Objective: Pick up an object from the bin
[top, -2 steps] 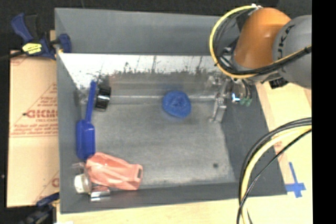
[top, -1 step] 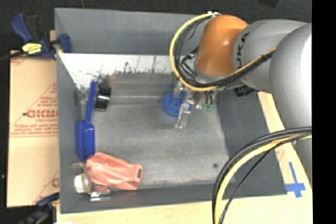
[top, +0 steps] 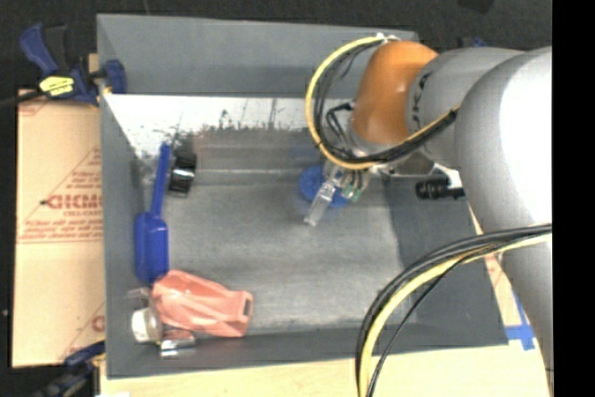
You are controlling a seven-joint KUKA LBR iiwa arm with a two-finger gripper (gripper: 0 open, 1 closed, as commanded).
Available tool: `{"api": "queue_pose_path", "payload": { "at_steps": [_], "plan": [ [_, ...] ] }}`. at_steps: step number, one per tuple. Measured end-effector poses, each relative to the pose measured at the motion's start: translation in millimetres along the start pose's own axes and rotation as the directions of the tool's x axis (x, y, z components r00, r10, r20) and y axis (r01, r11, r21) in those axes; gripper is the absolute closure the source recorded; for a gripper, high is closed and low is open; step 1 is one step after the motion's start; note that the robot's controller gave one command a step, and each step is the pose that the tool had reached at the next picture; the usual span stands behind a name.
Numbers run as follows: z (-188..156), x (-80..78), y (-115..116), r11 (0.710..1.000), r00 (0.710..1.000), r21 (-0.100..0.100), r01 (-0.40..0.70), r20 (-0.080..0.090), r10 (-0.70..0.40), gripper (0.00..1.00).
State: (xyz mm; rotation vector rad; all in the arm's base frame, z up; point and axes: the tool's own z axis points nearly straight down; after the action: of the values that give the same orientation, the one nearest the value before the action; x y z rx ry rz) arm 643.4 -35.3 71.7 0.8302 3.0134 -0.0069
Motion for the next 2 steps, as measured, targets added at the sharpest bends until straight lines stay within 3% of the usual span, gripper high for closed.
{"api": "queue_pose_path", "payload": {
  "at_steps": [1,2],
  "plan": [
    [-3.9,-3.1,9.0,0.993,0.993,-0.004,0.122,0.001,-0.122,1.00],
    [-4.2,-3.1,9.0,0.992,0.992,-0.004,0.122,0.001,-0.122,1.00]
  ]
}}
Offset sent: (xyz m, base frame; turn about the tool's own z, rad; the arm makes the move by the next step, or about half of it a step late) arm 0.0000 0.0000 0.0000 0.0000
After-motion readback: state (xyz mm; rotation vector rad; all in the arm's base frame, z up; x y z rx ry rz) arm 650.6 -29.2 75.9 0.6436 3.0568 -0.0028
